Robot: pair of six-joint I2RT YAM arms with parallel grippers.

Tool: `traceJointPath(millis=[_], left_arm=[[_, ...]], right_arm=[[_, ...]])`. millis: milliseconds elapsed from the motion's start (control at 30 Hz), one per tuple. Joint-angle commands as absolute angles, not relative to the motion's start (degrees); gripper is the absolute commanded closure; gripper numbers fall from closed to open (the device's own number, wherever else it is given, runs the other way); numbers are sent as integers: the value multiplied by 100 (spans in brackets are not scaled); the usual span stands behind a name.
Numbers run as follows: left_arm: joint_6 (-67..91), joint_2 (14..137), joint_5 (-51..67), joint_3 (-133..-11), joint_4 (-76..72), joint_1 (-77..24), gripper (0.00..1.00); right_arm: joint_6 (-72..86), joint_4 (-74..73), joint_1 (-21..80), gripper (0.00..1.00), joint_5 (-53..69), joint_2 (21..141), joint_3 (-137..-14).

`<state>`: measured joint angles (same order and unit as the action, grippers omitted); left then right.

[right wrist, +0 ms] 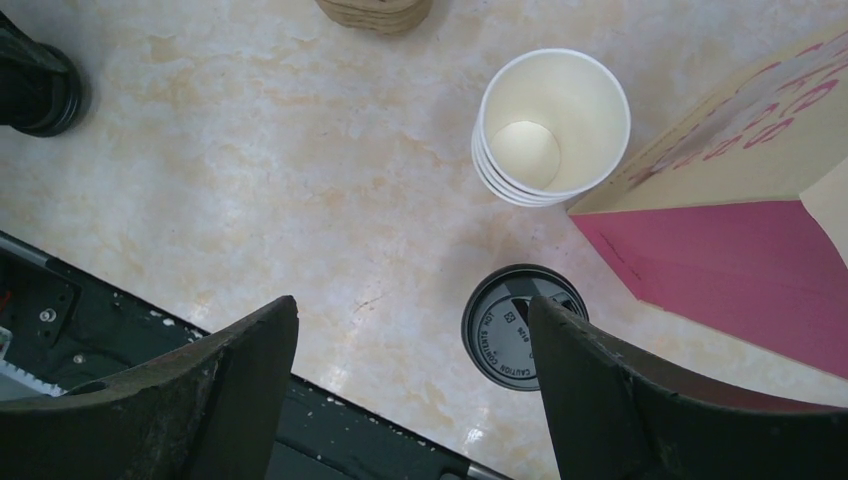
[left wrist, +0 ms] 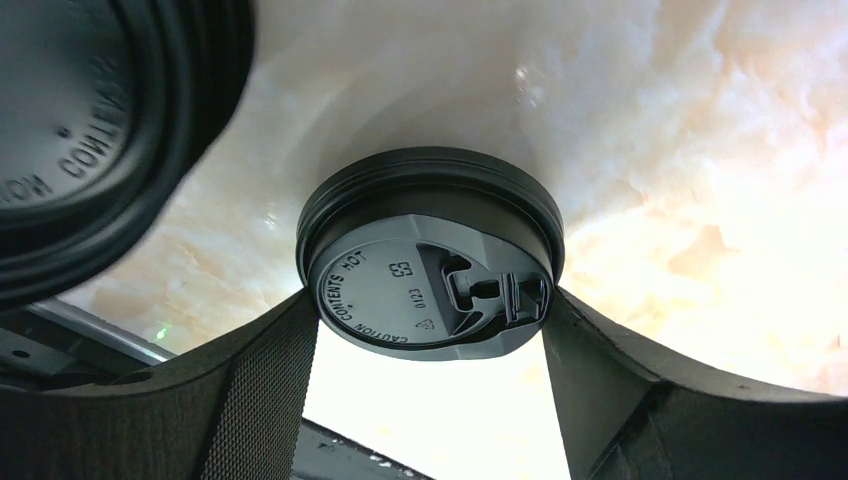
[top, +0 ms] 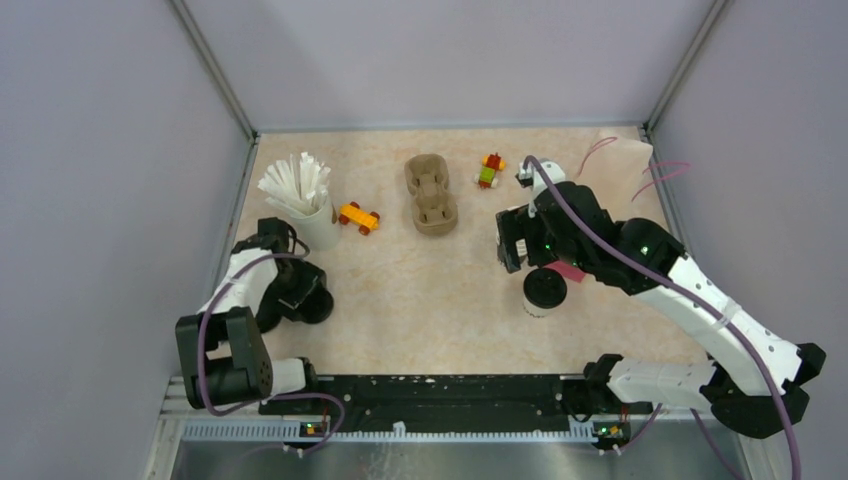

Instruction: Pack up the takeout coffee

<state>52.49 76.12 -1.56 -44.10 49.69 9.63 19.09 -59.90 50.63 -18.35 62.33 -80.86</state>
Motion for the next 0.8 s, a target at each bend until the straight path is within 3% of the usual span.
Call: traceJointPath(millis=[0, 500, 767], left_arm=[[4912, 7216, 276, -4497, 5100, 722, 22], [4214, 6610, 1200, -5226, 5232, -692, 27], [3816, 6046, 1738, -5175, 5375, -738, 27]], right_arm=[[2034, -5653, 5135, 16, -1565, 6345, -8037], [1358, -5575, 5082, 21, -1924, 7690, -8437], [868, -5443, 4664, 48, -2121, 8344, -8858]])
